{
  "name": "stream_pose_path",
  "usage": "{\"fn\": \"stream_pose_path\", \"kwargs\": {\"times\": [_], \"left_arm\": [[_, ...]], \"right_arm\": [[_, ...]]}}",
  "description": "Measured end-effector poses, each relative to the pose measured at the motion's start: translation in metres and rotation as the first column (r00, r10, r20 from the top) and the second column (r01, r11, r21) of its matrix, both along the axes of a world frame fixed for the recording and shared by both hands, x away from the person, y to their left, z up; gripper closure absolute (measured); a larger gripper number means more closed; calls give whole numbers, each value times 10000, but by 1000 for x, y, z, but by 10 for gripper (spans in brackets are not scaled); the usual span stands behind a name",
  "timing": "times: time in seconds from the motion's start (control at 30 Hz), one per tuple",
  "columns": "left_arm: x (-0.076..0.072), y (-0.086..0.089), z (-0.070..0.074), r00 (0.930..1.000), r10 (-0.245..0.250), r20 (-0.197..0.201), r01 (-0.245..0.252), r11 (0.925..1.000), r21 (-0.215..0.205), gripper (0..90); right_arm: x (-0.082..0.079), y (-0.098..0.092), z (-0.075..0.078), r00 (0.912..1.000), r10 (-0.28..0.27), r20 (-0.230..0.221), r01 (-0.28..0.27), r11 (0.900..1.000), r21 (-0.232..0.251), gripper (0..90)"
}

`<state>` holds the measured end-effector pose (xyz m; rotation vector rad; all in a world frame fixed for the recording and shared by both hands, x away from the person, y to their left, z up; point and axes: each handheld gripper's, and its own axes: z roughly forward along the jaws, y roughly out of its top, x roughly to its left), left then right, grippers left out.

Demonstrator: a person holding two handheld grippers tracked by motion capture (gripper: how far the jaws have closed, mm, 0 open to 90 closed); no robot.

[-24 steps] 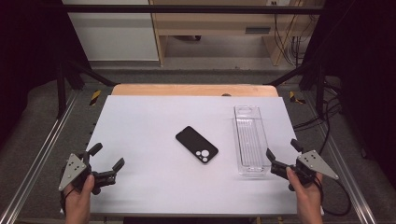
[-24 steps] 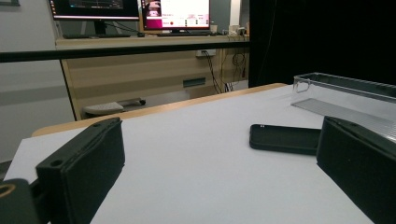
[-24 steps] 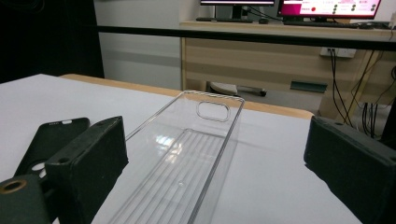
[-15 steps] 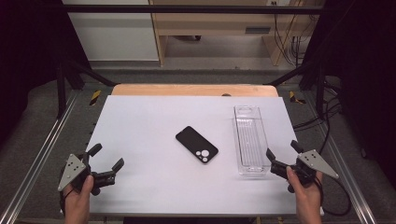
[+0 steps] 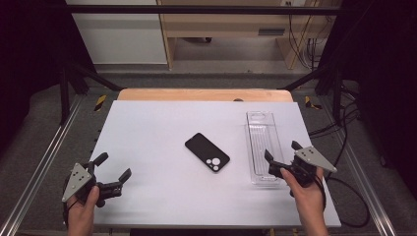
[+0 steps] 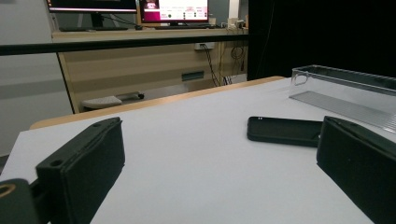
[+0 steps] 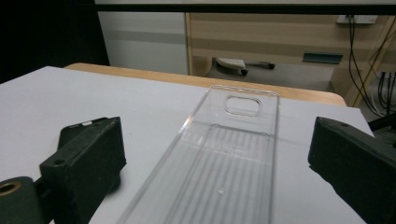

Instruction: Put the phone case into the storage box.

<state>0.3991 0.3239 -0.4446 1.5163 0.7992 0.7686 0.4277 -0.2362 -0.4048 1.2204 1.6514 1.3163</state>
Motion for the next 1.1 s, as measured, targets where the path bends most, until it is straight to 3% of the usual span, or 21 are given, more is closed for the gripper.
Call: {"fn": "stream_pose_path", "kwargs": {"times": [0.27,0.53,0.83,1.03,1.1], "left_arm": [[0,0,0,10000,-60,30,60,10000,32,12],[0,0,0,10000,-58,-25,58,10000,43,12],[0,-1,0,9999,-107,-32,107,9999,44,12],[0,0,0,9999,-121,-5,121,9999,23,12],[-1,0,0,9999,-129,-2,129,9999,19,12]], "right_arm": [[24,40,23,9977,268,-626,-313,9969,-719,60],[44,73,32,9915,586,-1158,-757,9860,-1488,63],[59,106,24,9816,818,-1724,-1071,9839,-1431,84],[71,130,9,9610,980,-2588,-1410,9781,-1532,92],[72,132,7,9582,986,-2687,-1441,9773,-1552,96]]}}
